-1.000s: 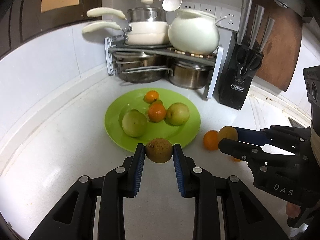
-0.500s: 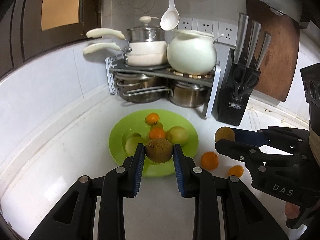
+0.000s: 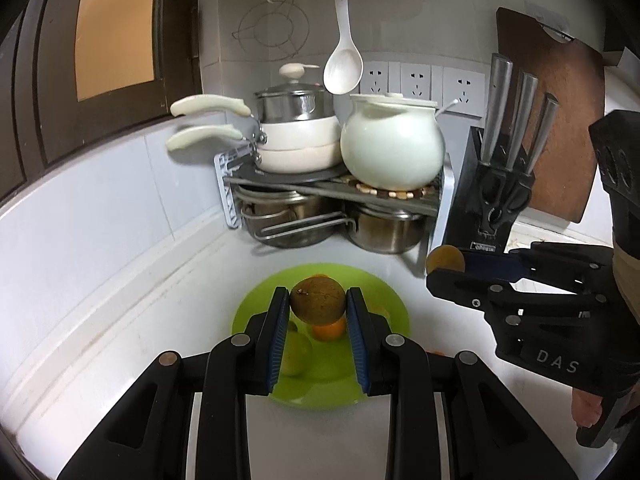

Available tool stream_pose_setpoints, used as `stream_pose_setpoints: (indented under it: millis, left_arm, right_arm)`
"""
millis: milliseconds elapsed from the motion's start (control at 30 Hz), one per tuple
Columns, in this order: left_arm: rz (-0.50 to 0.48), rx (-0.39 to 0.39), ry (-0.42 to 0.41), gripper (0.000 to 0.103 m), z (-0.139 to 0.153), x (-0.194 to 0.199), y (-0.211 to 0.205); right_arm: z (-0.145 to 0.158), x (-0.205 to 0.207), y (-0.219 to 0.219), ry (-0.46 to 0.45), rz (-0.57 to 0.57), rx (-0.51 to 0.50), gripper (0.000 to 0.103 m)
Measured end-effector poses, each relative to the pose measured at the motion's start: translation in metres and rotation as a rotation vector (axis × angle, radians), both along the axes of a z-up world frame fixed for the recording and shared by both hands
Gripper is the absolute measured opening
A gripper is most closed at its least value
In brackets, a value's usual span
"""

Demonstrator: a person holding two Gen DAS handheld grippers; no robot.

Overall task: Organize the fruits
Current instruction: 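Carry both small fruits with the left and right tools over the green plate, then open the left tool over the plate while the right tool releases its small fruit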

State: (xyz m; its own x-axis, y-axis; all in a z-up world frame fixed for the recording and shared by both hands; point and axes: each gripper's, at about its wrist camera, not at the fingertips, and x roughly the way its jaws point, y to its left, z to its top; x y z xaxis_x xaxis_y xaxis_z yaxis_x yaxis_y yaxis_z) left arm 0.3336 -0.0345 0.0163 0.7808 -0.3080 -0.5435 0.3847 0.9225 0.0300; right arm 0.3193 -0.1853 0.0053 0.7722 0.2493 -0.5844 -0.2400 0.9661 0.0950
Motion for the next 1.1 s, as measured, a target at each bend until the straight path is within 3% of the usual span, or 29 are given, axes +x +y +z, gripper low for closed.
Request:
stream_pose_setpoints:
  millis: [467, 1100]
  left_arm:
    - [0.02, 0.038, 0.039, 0.029, -0.007, 0.063, -0.004]
    - [0.033, 0.1, 0.263, 0.029, -0.075, 0.151, -0.009]
  right_arm:
    - [-0.005, 0.064, 0.003, 0.052, 0.014, -0.037, 0.029]
    - [-0.062, 0.14, 0.003, 0.22, -0.002, -0.08, 0.029]
